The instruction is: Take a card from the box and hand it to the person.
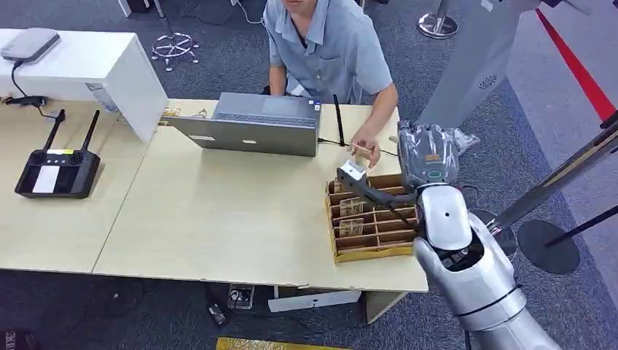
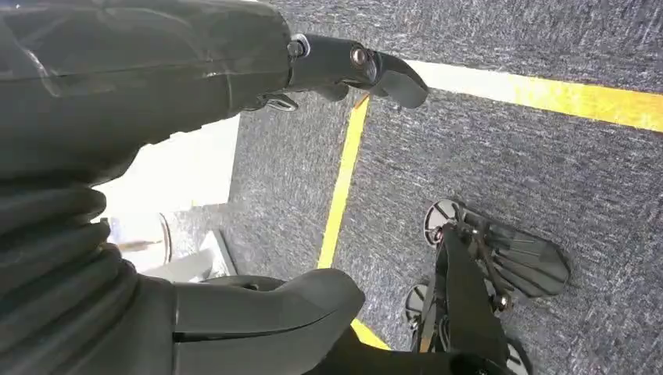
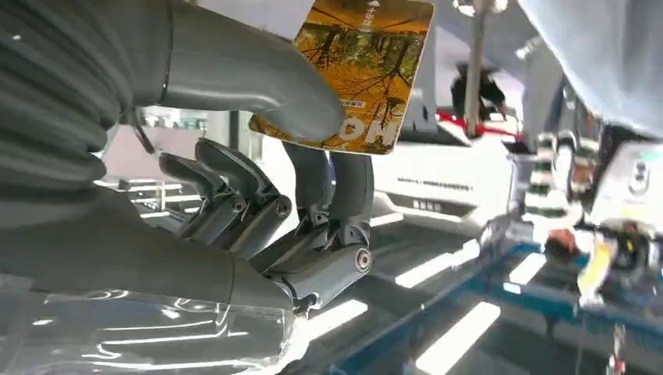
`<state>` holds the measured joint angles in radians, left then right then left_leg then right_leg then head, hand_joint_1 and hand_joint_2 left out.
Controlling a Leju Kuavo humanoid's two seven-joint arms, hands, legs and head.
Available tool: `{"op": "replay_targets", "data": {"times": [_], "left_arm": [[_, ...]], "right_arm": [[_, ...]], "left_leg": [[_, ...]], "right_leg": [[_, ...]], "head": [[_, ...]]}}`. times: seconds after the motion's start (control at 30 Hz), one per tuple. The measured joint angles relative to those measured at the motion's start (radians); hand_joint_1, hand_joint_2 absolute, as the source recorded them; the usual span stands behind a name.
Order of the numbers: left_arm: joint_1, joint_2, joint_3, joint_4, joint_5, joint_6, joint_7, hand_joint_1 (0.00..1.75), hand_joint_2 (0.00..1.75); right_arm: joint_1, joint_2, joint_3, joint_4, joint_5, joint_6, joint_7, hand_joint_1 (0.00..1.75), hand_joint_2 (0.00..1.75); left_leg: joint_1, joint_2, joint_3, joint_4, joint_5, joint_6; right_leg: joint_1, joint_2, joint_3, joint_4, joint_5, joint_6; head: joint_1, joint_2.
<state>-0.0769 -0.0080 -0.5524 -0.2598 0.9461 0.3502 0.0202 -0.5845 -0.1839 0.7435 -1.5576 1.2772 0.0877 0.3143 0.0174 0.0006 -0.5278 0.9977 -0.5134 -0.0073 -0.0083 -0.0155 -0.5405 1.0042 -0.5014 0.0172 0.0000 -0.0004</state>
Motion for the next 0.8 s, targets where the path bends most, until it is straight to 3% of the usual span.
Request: {"op": "replay_targets", "data": {"times": [0.33, 0.73, 0.77, 0.8], "left_arm": [[-0.001, -0.002, 0.000, 0.000, -0.003, -0.009, -0.005, 0.00, 1.75], [-0.002, -0.002, -0.001, 0.000, -0.014, -0.016, -0.009, 0.00, 1.75], [-0.002, -0.002, -0.001, 0.000, -0.014, -0.016, -0.010, 0.00, 1.75], [-0.002, -0.002, -0.001, 0.000, -0.013, -0.016, -0.010, 0.00, 1.75]], "right_arm": [[-0.025, -0.004, 0.019, -0.036, -0.053, 0.008, -0.013, 1.75, 1.75], [-0.037, 0.037, 0.063, 0.069, -0.060, -0.006, -0.015, 1.75, 1.75], [-0.040, 0.039, 0.067, 0.078, -0.060, -0.006, -0.011, 1.54, 1.75], [-0.041, 0.040, 0.071, 0.085, -0.060, -0.008, -0.009, 0.35, 1.75]], "left_leg": [[0.000, 0.000, -0.001, 0.000, 0.000, 0.000], [0.000, -0.001, -0.001, 0.000, 0.000, 0.000], [0.000, -0.001, -0.001, 0.000, 0.000, 0.000], [0.000, -0.001, -0.001, 0.000, 0.000, 0.000]], "right_leg": [[0.000, -0.001, 0.000, 0.000, 0.000, 0.000], [0.000, -0.001, 0.000, 0.000, 0.000, 0.000], [0.000, -0.001, 0.000, 0.000, 0.000, 0.000], [0.000, -0.001, 0.000, 0.000, 0.000, 0.000]], "head": [[0.000, 0.000], [0.000, 0.000], [0.000, 0.000], [0.000, 0.000]]}}
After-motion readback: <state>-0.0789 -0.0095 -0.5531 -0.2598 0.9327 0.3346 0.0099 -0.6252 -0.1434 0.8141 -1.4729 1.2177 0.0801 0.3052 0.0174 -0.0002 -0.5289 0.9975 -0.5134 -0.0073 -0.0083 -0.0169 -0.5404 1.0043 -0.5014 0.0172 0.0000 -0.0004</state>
